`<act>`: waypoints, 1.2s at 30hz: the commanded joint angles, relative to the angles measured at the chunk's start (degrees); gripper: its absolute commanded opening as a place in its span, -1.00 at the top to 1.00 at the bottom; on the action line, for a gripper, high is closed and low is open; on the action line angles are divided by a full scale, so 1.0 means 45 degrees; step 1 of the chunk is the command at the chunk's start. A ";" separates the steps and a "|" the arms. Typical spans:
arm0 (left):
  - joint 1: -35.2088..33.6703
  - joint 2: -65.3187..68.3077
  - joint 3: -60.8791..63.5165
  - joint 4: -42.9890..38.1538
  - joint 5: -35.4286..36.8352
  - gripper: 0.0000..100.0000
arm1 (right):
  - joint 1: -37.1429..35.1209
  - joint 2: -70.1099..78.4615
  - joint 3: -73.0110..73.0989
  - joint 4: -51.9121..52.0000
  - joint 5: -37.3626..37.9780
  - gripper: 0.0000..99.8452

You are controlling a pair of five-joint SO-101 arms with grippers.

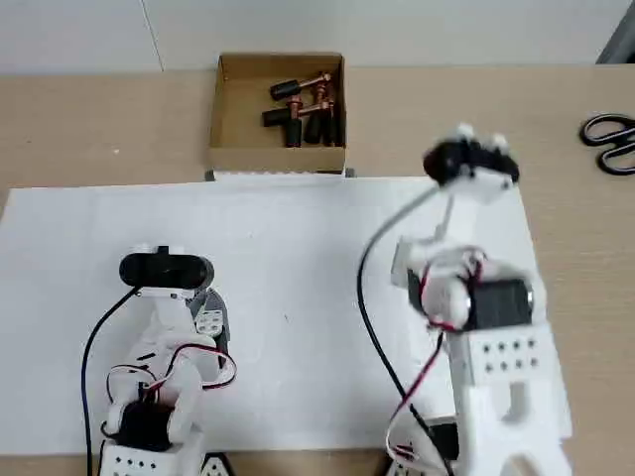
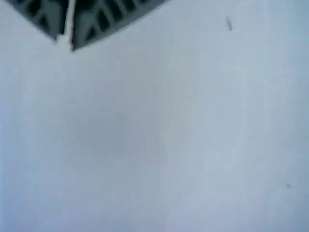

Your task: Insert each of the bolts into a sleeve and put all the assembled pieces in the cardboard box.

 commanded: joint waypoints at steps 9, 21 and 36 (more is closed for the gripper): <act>-0.0059 -0.0078 -0.0029 0.0000 -0.0078 0.99 | 0.0264 -0.3448 0.6681 -0.5031 0.1368 1.00; -0.0059 -0.0078 -0.0029 0.0000 -0.0078 0.99 | 0.0244 -0.3565 1.0198 -0.8703 0.2872 1.00; -0.0059 -0.0078 -0.0029 0.0000 -0.0078 0.99 | 0.0088 -0.3565 1.0530 -0.9407 0.2813 0.99</act>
